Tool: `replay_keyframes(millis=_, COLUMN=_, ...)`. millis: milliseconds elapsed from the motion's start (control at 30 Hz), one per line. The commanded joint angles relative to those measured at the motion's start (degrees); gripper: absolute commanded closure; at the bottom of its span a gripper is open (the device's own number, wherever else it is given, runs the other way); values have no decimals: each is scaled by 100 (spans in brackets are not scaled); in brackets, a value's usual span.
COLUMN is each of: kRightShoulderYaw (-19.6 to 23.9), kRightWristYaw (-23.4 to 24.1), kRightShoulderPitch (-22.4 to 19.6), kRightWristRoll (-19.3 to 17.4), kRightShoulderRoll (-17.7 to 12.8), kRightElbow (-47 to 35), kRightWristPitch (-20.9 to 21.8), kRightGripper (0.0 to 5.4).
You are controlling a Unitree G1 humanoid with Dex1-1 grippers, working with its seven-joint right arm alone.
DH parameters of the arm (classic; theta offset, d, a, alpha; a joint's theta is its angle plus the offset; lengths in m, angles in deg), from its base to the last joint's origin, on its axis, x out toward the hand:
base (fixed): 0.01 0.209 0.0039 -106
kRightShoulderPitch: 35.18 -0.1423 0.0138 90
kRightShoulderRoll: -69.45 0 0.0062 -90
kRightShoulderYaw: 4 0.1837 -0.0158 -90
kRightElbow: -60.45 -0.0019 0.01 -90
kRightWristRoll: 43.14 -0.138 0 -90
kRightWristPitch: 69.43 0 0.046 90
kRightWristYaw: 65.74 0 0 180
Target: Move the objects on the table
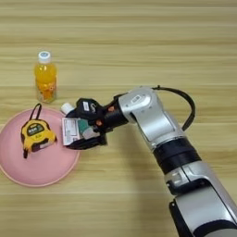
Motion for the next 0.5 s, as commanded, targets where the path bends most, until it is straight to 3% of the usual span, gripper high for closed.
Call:
replay_keyframes(millis=33, kRightShoulderYaw=52, kRightWristYaw=203, kRightShoulderPitch=-600, kRightWristRoll=38, kRightShoulderRoll=0, kRightElbow=122, kRightWristPitch=191, kRightGripper=147)
replay_keyframes(millis=500, kRightShoulderYaw=-256, kRightWristYaw=345, kRightShoulderPitch=-905, kRightWristRoll=419, kRightShoulderRoll=476, kRightElbow=1078, kRightWristPitch=609, kRightGripper=147)
